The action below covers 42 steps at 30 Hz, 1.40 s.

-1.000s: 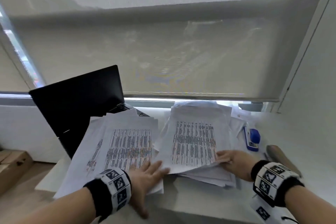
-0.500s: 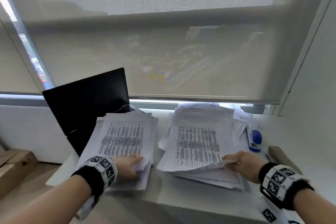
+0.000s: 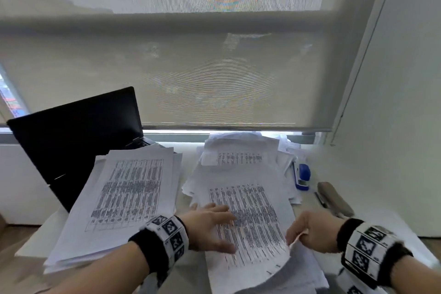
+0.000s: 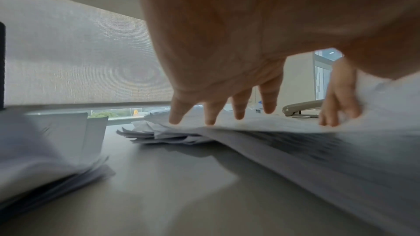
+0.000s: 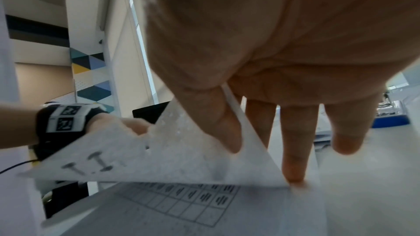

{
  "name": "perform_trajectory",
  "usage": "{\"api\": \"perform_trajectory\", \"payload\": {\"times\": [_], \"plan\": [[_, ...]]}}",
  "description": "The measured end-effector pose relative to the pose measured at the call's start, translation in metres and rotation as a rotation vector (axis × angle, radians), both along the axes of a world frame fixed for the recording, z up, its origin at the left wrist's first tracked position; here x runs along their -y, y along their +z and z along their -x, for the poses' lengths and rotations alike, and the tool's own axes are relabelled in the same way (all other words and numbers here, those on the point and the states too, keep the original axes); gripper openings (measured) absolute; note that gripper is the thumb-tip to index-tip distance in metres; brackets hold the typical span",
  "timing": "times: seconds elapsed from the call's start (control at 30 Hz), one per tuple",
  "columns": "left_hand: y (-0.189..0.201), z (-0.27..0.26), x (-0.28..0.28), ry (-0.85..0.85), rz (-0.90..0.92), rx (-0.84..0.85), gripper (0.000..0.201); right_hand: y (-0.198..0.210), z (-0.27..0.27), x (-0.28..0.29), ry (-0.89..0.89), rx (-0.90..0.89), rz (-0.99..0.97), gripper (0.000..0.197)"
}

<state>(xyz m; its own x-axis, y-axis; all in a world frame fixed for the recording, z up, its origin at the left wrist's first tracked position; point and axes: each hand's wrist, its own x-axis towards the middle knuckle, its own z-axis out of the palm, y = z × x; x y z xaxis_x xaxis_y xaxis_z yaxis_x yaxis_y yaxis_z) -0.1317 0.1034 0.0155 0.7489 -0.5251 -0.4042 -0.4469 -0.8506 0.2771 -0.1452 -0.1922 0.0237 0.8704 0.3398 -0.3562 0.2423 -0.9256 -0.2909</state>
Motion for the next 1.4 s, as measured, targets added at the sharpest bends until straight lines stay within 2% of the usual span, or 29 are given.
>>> {"api": "perform_trajectory", "payload": {"times": [0.07,0.13,0.2,0.27,0.37,0.43,0.5,0.57,0.67,0.77,0.83,0.9,0.97,1.07,1.13,1.2,1.4], "plan": [[-0.001,-0.005,0.010,0.042,-0.047,0.049,0.082,0.005,0.003,0.004,0.004,-0.014,-0.021,0.047],[-0.004,-0.010,0.015,0.049,-0.116,0.085,0.082,0.006,-0.003,0.012,-0.062,0.131,-0.016,0.045],[-0.008,-0.010,0.021,0.030,-0.174,0.103,0.083,0.000,-0.020,0.034,-0.286,0.431,-0.071,0.041],[-0.011,-0.007,0.024,0.018,-0.186,0.115,0.082,-0.007,-0.034,0.056,-0.551,0.549,-0.073,0.040],[-0.008,-0.003,0.023,-0.028,-0.115,0.207,0.066,-0.023,-0.045,0.074,-0.799,0.292,-0.003,0.058],[-0.005,-0.002,0.023,0.008,-0.035,0.234,0.059,-0.034,-0.050,0.076,-0.841,0.213,0.002,0.055],[-0.006,-0.004,0.023,0.023,-0.085,0.258,0.068,-0.039,-0.052,0.077,-0.837,0.195,-0.026,0.045],[-0.011,-0.007,0.023,0.045,-0.188,0.213,0.086,-0.038,-0.050,0.076,-0.871,0.209,-0.144,0.037],[-0.025,-0.008,0.025,0.068,-0.221,0.108,0.100,-0.025,-0.039,0.076,-0.951,0.386,-0.401,0.022],[-0.028,-0.003,0.030,0.026,-0.179,0.112,0.101,0.006,-0.016,0.062,-0.894,0.592,-0.681,0.014],[-0.025,-0.001,0.033,-0.012,-0.157,0.153,0.099,0.020,-0.008,0.045,-0.796,0.564,-0.715,0.022],[-0.024,-0.001,0.034,0.001,-0.163,0.176,0.103,0.019,-0.009,0.027,-0.685,0.432,-0.631,0.021],[-0.026,-0.002,0.034,0.075,-0.213,0.164,0.118,0.007,-0.012,0.004,-0.553,0.233,-0.494,0.019],[-0.030,-0.006,0.032,0.164,-0.268,0.120,0.136,-0.012,-0.017,-0.033,-0.377,0.057,-0.259,0.032],[-0.033,-0.009,0.031,0.195,-0.247,0.089,0.142,-0.019,-0.022,-0.055,-0.305,0.077,-0.133,0.047],[-0.036,-0.012,0.028,0.205,-0.214,0.062,0.145,-0.021,-0.029,-0.076,-0.281,0.103,-0.100,0.059],[-0.044,-0.014,0.024,0.209,-0.151,0.073,0.146,-0.029,-0.056,-0.122,-0.252,0.198,-0.052,0.042]]}}
